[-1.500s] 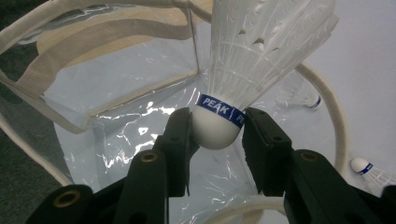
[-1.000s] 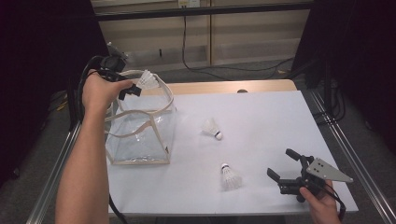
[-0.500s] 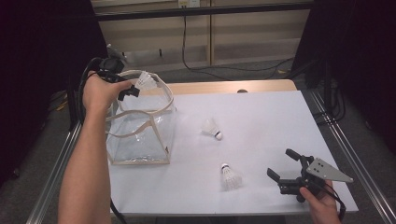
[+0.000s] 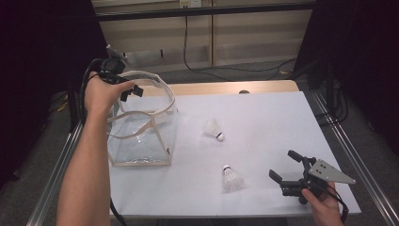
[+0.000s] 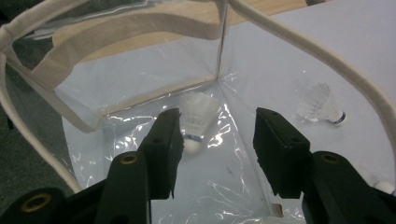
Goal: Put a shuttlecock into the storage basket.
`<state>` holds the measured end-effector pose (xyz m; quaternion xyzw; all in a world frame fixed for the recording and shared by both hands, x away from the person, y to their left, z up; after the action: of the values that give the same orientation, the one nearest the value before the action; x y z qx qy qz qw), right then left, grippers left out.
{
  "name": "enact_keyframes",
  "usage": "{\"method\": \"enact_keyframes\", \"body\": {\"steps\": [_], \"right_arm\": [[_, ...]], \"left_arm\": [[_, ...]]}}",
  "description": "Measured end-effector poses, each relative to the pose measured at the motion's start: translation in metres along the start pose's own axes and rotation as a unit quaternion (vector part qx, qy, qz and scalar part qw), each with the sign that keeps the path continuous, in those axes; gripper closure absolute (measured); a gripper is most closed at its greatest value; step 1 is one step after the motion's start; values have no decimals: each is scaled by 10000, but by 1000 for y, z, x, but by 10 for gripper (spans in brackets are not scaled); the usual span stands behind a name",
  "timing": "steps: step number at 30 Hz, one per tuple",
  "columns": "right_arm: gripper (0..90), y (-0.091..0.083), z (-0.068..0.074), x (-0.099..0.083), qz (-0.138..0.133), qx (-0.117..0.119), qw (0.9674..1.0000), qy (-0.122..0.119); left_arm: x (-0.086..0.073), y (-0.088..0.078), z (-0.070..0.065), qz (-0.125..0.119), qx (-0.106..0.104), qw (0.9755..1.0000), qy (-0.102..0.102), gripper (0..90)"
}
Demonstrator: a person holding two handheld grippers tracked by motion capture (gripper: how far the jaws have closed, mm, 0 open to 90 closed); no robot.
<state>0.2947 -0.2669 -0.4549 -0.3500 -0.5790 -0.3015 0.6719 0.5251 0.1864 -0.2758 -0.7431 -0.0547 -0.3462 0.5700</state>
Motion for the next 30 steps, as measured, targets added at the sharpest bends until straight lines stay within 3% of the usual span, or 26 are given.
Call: {"method": "enact_keyframes", "body": {"steps": [8,19,30], "right_arm": [[6,0,0,0,-5,9,10000,-17],[6,0,0,0,-4,11,10000,-19],[6,0,1,0,-6,18,10000,-68]], "left_arm": [[0,-8,-17,7,-415,9991,123,452],[-3,-22,-35,-85,-785,9962,376,363],[-9,-30,-58,-27,-993,9928,670,276]]}}
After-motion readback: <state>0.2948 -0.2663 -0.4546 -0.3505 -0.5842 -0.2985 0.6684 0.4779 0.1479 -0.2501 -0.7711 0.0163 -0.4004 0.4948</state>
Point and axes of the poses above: each handheld gripper's, and its own axes: y roughly forward along the jaws, x roughly out of its top, z roughly to its left, the point moved 6 cm from there along y, roughly forward along the jaws, and after that the axes turned 2 degrees about -z, right-handed, at the moved point
